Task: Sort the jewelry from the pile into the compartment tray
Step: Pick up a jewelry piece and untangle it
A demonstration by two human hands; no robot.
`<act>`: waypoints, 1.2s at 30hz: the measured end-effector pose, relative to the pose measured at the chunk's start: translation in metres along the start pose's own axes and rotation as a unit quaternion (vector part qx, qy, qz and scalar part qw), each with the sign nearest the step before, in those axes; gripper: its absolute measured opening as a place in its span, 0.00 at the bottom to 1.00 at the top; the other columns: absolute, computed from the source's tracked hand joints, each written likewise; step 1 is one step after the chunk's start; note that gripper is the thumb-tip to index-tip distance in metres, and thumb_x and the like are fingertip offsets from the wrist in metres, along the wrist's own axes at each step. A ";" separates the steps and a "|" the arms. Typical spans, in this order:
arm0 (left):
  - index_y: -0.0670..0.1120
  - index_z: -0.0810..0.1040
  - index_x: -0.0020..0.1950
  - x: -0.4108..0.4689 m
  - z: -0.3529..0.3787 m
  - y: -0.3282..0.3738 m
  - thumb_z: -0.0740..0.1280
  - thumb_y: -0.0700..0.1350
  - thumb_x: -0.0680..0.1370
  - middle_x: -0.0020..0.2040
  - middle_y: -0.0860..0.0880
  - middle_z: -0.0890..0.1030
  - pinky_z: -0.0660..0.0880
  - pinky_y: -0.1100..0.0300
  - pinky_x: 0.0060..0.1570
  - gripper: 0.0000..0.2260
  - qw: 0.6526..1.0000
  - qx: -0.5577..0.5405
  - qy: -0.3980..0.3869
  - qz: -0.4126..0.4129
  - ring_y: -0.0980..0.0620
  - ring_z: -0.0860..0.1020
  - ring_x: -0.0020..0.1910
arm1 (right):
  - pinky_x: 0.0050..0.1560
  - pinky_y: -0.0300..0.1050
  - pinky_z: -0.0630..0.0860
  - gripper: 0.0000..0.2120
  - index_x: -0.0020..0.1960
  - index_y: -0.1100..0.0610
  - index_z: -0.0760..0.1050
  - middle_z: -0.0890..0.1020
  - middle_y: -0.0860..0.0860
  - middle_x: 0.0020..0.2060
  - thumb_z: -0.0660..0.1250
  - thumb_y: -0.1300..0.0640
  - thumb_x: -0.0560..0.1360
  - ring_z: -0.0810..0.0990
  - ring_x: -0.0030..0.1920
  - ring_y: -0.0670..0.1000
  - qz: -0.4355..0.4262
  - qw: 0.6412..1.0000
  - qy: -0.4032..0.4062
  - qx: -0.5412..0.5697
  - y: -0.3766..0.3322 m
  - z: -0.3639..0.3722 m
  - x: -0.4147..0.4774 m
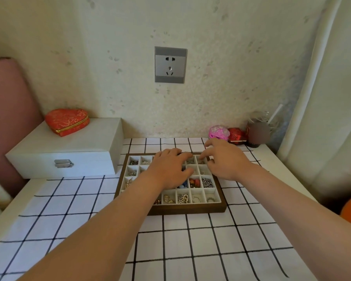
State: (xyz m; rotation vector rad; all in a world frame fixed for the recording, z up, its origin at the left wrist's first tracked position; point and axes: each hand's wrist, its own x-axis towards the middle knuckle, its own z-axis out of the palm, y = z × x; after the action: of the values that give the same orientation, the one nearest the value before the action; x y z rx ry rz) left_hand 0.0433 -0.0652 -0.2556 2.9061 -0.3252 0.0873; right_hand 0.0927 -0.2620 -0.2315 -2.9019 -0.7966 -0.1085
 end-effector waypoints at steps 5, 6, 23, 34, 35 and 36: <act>0.58 0.63 0.76 0.000 0.002 0.002 0.56 0.61 0.80 0.76 0.48 0.65 0.57 0.44 0.74 0.24 1.000 0.006 0.006 -0.001 0.45 0.61 0.75 | 0.70 0.54 0.62 0.16 0.62 0.42 0.81 0.71 0.47 0.71 0.62 0.53 0.77 0.65 0.72 0.51 -0.008 0.999 -0.030 -0.011 -0.005 0.003 0.000; 0.58 0.63 0.76 0.000 0.002 0.002 0.56 0.61 0.80 0.77 0.48 0.65 0.57 0.45 0.74 0.24 1.000 0.005 0.006 -0.002 0.46 0.61 0.75 | 0.71 0.54 0.61 0.16 0.61 0.42 0.81 0.71 0.47 0.71 0.62 0.53 0.78 0.65 0.72 0.51 -0.003 1.000 -0.023 -0.003 -0.005 0.002 0.000; 0.52 0.53 0.81 -0.008 0.004 0.000 0.52 0.65 0.81 0.81 0.49 0.52 0.47 0.48 0.78 0.32 1.000 0.015 -0.025 -0.006 0.48 0.50 0.80 | 0.72 0.57 0.59 0.18 0.63 0.41 0.81 0.73 0.47 0.72 0.59 0.50 0.78 0.66 0.72 0.53 -0.008 1.000 -0.020 -0.020 -0.007 0.005 -0.009; 0.51 0.51 0.81 -0.019 -0.003 0.000 0.52 0.65 0.81 0.82 0.49 0.50 0.47 0.47 0.77 0.32 0.999 0.014 -0.037 -0.007 0.48 0.48 0.80 | 0.72 0.57 0.58 0.16 0.63 0.42 0.80 0.72 0.48 0.72 0.59 0.48 0.79 0.65 0.73 0.53 -0.018 1.000 0.012 -0.022 -0.012 0.003 -0.016; 0.51 0.52 0.81 -0.020 -0.004 0.001 0.52 0.65 0.81 0.81 0.49 0.51 0.47 0.47 0.77 0.32 0.999 0.014 -0.038 -0.006 0.48 0.48 0.80 | 0.72 0.57 0.59 0.17 0.63 0.41 0.80 0.71 0.48 0.72 0.59 0.48 0.79 0.65 0.73 0.53 -0.017 0.999 0.004 -0.031 -0.013 0.003 -0.015; 0.52 0.52 0.81 -0.022 -0.006 0.001 0.52 0.65 0.81 0.81 0.49 0.51 0.47 0.47 0.77 0.32 0.999 0.012 -0.036 -0.004 0.48 0.49 0.80 | 0.72 0.58 0.59 0.17 0.63 0.41 0.79 0.71 0.48 0.72 0.58 0.48 0.79 0.65 0.73 0.53 -0.020 0.999 -0.006 -0.040 -0.013 0.005 -0.015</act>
State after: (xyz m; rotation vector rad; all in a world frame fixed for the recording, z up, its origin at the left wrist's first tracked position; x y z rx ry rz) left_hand 0.0213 -0.0601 -0.2516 2.9395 -0.3270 -0.0159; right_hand 0.0733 -0.2580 -0.2361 -2.9651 -0.8720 -0.1308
